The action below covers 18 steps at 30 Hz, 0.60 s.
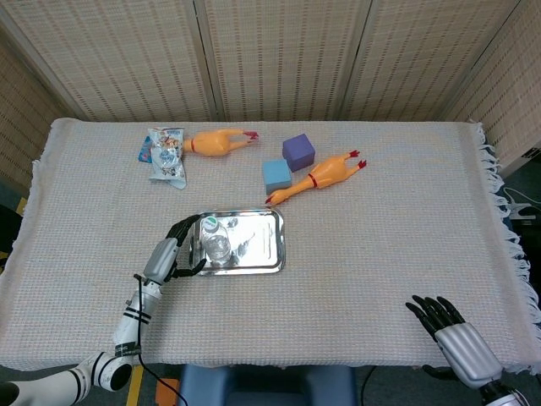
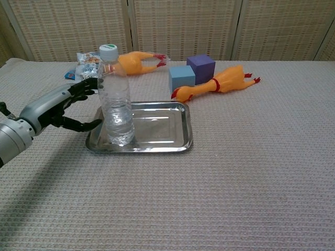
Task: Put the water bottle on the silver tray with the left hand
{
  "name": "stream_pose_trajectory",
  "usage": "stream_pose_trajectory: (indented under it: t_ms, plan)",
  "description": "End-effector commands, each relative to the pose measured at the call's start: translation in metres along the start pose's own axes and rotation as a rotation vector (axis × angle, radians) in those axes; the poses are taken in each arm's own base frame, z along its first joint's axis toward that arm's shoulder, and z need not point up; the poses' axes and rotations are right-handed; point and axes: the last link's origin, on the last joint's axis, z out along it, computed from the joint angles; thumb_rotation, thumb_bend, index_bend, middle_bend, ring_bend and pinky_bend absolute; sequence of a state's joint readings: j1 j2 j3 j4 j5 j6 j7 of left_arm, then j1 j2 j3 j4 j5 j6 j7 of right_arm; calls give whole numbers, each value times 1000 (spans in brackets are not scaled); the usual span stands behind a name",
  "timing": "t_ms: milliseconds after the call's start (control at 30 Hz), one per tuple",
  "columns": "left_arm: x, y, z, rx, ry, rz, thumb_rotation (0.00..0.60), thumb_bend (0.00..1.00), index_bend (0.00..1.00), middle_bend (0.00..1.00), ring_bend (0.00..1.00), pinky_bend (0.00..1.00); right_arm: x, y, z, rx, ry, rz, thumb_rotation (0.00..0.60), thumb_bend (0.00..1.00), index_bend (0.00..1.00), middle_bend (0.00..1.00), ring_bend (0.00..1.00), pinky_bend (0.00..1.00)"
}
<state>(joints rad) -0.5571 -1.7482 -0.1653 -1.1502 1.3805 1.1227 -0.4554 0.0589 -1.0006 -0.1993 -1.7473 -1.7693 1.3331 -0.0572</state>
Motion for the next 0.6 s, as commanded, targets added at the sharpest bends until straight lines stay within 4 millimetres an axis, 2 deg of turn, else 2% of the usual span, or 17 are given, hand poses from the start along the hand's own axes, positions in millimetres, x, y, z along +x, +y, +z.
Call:
stream_pose_trajectory:
  t_ms: [33, 167, 233, 400, 467, 600]
  plan:
    - [11, -13, -18, 25, -13, 50, 600, 329, 0, 0, 0, 0, 0, 0, 0, 3, 0, -2, 600, 0, 0, 0, 0, 0]
    - [31, -29, -51, 45, -32, 159, 600, 329, 0, 0, 0, 0, -1, -2, -1, 9, 1, -10, 600, 0, 0, 0, 0, 0]
    - [46, -35, -77, 35, -21, 246, 600, 331, 0, 0, 0, 0, 0, -2, -2, 12, 9, -14, 600, 0, 0, 0, 0, 0]
    - [79, -42, -166, -8, 6, 517, 600, 329, 0, 0, 0, 0, 4, -2, -7, 3, 52, -10, 600, 0, 0, 0, 0, 0]
    - [91, -42, -193, -6, 54, 578, 600, 329, 0, 0, 0, 0, 5, -2, -8, -2, 61, -10, 600, 0, 0, 0, 0, 0]
    - [105, -39, -211, -6, 100, 588, 600, 335, 0, 0, 0, 0, 3, -4, -9, 0, 59, -19, 600, 0, 0, 0, 0, 0]
